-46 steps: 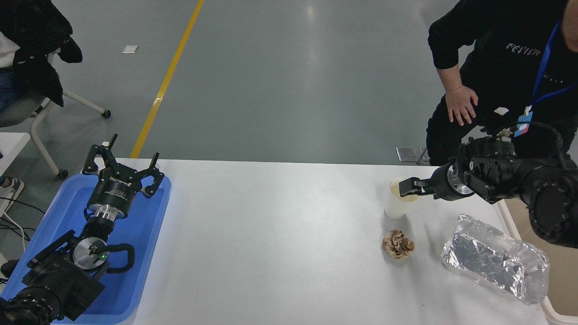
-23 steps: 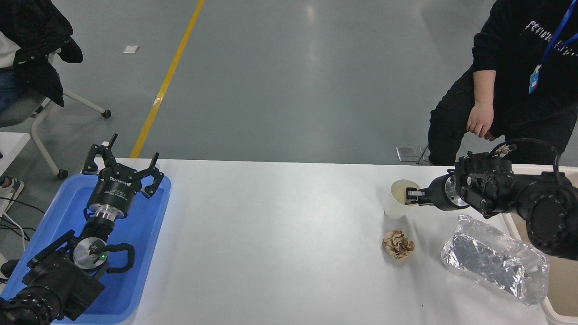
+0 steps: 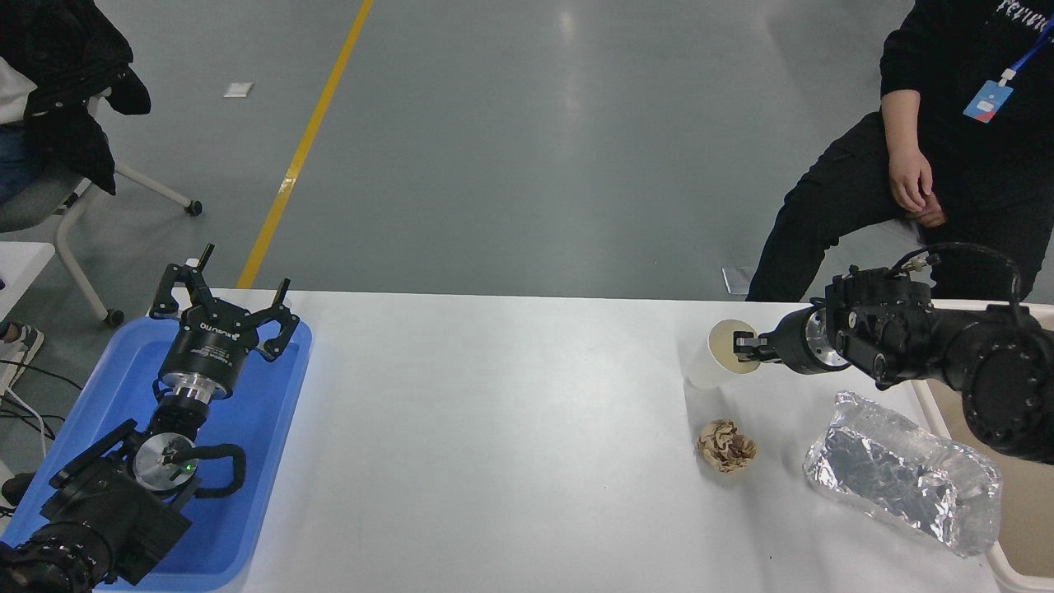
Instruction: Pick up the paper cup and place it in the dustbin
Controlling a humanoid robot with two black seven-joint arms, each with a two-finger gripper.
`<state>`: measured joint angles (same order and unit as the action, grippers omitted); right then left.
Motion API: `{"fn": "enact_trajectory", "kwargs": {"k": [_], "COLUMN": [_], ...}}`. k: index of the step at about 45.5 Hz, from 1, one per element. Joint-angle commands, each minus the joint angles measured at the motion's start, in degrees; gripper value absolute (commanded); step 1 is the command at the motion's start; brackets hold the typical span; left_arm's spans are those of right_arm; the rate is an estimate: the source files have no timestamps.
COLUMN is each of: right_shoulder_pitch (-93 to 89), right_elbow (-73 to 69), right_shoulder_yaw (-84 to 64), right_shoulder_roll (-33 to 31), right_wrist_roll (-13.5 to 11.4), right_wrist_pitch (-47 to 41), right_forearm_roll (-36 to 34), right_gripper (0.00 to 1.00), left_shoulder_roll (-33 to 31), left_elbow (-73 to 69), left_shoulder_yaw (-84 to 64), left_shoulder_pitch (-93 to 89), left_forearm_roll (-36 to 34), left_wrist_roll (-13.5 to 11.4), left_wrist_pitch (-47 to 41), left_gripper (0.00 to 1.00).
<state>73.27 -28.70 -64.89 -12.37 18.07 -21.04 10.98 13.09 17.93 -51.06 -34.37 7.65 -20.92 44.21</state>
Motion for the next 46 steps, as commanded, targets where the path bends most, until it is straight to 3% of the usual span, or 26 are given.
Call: {"fn": "enact_trajectory", "kwargs": {"k": [1,22,46], "right_shoulder_pitch": [12.5,30.9,37.1], "right_elbow": [-11.9,-22.3,-22.6], "right_shoulder_yaw": [-0.1,-0.7,-1.1], "right_shoulder_roll": [-8.5,-22.6,-25.3], "right_wrist_roll": [0.1,0.1,0.0], "right_wrist_pitch": [-1.0,-9.4,-13.2], "right_forearm_roll": [0.9,4.7,7.3], "right_gripper": [0.0,0.0,0.0], "left_shoulder_roll": [0.0,0.0,0.1], "left_elbow": [0.0,0.0,0.0], "left_shoulder_yaw": [0.0,0.0,0.0], "left_shoulder_pitch": [0.0,0.0,0.0], "left_forearm_roll": [0.0,0.0,0.0], "left_wrist_roll": [0.0,0.0,0.0], "left_wrist_pitch": [0.0,0.0,0.0], "left_gripper": [1.0,1.0,1.0]}}
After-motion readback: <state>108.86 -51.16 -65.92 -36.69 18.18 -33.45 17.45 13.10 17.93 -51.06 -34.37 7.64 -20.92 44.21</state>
